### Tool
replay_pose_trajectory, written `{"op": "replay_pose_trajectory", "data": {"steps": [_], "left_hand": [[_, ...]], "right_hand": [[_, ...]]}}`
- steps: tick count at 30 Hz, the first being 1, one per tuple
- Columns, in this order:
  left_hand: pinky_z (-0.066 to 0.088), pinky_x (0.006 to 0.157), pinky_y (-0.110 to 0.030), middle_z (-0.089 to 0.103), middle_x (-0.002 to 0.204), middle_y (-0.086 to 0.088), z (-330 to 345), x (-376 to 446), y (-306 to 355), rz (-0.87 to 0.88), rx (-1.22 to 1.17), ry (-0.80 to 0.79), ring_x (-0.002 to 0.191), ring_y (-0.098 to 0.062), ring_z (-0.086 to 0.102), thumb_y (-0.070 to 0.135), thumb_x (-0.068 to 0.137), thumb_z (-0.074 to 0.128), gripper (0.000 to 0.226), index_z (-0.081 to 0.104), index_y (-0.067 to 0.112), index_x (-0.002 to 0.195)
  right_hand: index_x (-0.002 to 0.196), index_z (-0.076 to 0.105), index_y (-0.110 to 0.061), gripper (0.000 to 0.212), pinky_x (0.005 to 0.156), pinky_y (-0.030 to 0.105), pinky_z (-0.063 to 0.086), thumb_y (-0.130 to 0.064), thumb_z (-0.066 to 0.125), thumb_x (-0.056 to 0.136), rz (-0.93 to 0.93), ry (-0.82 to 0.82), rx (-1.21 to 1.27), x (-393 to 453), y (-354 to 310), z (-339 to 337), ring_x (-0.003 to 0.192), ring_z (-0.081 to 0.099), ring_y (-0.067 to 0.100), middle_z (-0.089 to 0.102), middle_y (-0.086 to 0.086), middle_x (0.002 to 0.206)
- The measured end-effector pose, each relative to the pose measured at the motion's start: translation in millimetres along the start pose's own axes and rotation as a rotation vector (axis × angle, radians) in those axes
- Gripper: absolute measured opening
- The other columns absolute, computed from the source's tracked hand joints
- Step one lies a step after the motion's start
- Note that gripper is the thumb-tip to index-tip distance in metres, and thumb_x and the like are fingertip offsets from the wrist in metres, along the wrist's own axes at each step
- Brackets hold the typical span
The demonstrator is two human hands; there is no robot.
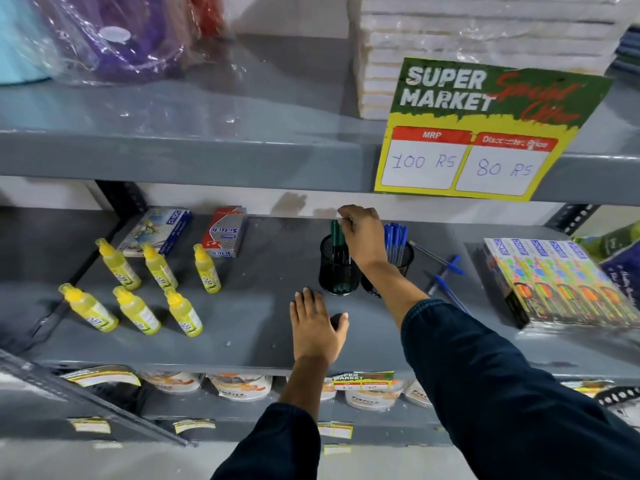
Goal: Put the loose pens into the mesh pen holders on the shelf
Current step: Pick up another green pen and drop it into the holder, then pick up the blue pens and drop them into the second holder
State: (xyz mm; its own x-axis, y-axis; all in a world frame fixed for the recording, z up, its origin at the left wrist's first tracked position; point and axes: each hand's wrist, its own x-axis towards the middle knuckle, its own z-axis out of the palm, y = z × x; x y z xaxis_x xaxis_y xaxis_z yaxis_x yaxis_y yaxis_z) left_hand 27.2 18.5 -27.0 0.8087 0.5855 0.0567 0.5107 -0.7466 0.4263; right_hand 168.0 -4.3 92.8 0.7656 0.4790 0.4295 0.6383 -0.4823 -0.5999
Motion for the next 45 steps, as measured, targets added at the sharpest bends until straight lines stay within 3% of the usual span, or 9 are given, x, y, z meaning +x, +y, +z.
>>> {"op": "replay_pose_trajectory", "data": {"steps": [3,9,14,19,23,28,31,37,45], "left_hand": [[0.002,0.119,-0.042,0.017,0.155,-0.019,0.3,-0.1,-0.7,0.0,-0.003,-0.004,0.144,-0.033,0.009,0.052,0.089,0.04,0.076,0.019,0.002,0.143],[0.003,0.119,-0.043,0.019,0.154,-0.019,1.3,-0.1,-0.9,0.007,0.003,0.001,0.144,-0.033,0.011,0.051,0.089,0.04,0.075,0.021,0.002,0.143],[0.002,0.118,-0.044,0.018,0.155,-0.017,1.5,2.6,-3.5,0.012,0.04,-0.018,0.144,-0.033,0.009,0.054,0.09,0.034,0.075,0.017,0.004,0.144],[0.007,0.118,-0.045,0.025,0.152,-0.02,0.9,0.8,-1.4,0.018,0.089,0.007,0.141,-0.035,0.017,0.052,0.089,0.039,0.075,0.024,0.0,0.141],[0.006,0.118,-0.045,0.024,0.152,-0.02,-0.1,0.6,-1.3,0.02,0.096,0.004,0.142,-0.035,0.016,0.052,0.09,0.039,0.075,0.023,0.0,0.141],[0.005,0.118,-0.044,0.022,0.153,-0.019,-0.2,0.6,-0.6,0.016,0.106,-0.004,0.142,-0.034,0.014,0.053,0.09,0.037,0.076,0.021,0.0,0.142],[0.005,0.118,-0.044,0.022,0.153,-0.019,0.3,1.3,-1.3,0.013,0.112,-0.005,0.142,-0.034,0.014,0.054,0.09,0.036,0.076,0.021,0.001,0.142],[0.005,0.118,-0.044,0.023,0.153,-0.019,1.3,1.9,-1.4,0.009,0.118,-0.007,0.142,-0.034,0.014,0.054,0.09,0.036,0.076,0.021,0.001,0.142],[0.001,0.118,-0.042,0.018,0.155,-0.016,0.0,1.0,-2.2,0.007,0.088,-0.023,0.144,-0.032,0.008,0.053,0.091,0.032,0.075,0.016,0.003,0.144]], "right_hand": [[0.112,0.063,-0.008,0.028,0.09,0.035,0.039,-0.001,0.048,0.09,-0.002,-0.009,-0.064,-0.8,2.4,2.9,0.111,0.046,0.034,0.069,0.01,0.114],[0.11,0.063,-0.008,0.025,0.089,0.038,0.042,-0.002,0.049,0.09,0.043,0.204,-0.039,-11.3,12.8,-22.0,0.108,0.048,0.034,0.065,0.013,0.114],[0.107,0.061,-0.005,0.023,0.085,0.038,0.043,-0.001,0.047,0.09,0.259,0.309,-0.097,-42.9,56.4,-56.3,0.104,0.049,0.034,0.061,0.018,0.113],[0.108,0.059,-0.001,0.025,0.082,0.042,0.044,-0.003,0.046,0.087,0.535,0.145,-0.303,-89.4,111.0,-85.6,0.104,0.051,0.04,0.062,0.025,0.112],[0.111,0.056,-0.003,0.026,0.08,0.042,0.049,-0.002,0.044,0.088,0.608,-0.058,-0.502,-116.6,134.1,-88.9,0.101,0.058,0.04,0.066,0.025,0.105],[0.109,0.056,-0.004,0.029,0.074,0.041,0.051,0.005,0.041,0.087,0.584,-0.132,-0.554,-121.5,140.6,-87.7,0.095,0.061,0.04,0.066,0.025,0.103],[0.115,0.053,-0.007,0.032,0.069,0.039,0.048,0.004,0.042,0.088,0.53,-0.075,-0.49,-114.1,135.6,-91.6,0.093,0.061,0.04,0.065,0.025,0.103],[0.145,0.015,-0.026,0.077,0.06,0.03,0.047,0.003,0.048,0.083,0.485,0.183,-0.001,-62.5,89.7,-102.3,0.082,0.061,0.036,0.053,0.019,0.128],[0.146,0.015,-0.016,0.079,0.063,0.036,0.047,0.005,0.053,0.08,0.201,0.249,0.131,-25.5,48.3,-88.9,0.075,0.058,0.032,0.057,0.021,0.103]]}}
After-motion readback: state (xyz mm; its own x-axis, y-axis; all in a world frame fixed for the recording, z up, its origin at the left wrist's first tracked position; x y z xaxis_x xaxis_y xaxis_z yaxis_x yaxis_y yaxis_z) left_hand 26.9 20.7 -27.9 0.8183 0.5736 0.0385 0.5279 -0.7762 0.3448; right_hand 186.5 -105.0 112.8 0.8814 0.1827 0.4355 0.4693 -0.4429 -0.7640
